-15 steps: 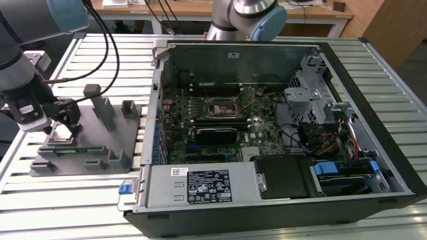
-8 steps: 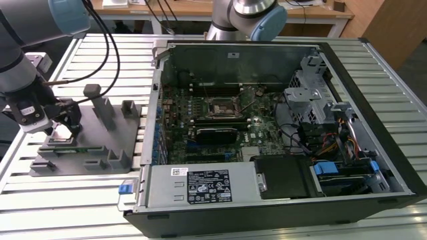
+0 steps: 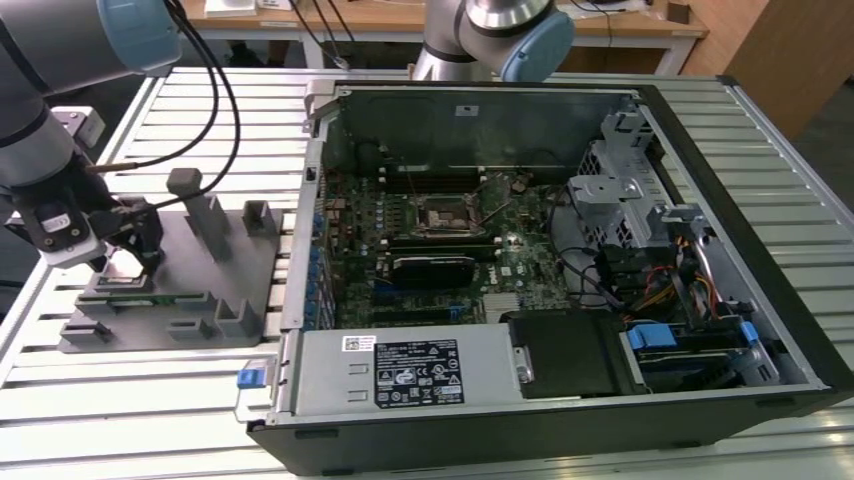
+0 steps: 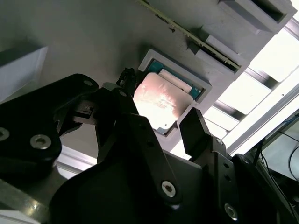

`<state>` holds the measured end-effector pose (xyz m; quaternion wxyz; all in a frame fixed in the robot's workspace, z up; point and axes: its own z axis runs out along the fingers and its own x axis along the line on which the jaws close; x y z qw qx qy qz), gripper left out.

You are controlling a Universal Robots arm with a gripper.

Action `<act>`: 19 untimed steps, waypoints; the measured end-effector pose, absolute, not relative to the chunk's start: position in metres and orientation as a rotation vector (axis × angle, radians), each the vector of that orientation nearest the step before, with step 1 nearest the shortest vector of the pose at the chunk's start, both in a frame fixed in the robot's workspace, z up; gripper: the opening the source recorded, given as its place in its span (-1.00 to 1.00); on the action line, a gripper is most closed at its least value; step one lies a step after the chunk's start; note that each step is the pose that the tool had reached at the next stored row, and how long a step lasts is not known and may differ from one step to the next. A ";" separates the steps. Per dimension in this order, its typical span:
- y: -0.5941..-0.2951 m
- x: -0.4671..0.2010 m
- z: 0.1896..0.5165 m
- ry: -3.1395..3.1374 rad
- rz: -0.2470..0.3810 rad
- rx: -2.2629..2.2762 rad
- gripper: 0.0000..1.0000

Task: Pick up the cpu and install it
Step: 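Pick up the cpu and move it towards the insertion slot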

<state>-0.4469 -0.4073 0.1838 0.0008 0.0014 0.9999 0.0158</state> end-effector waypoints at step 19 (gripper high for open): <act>-0.407 -0.447 0.184 3.140 0.050 -0.015 0.23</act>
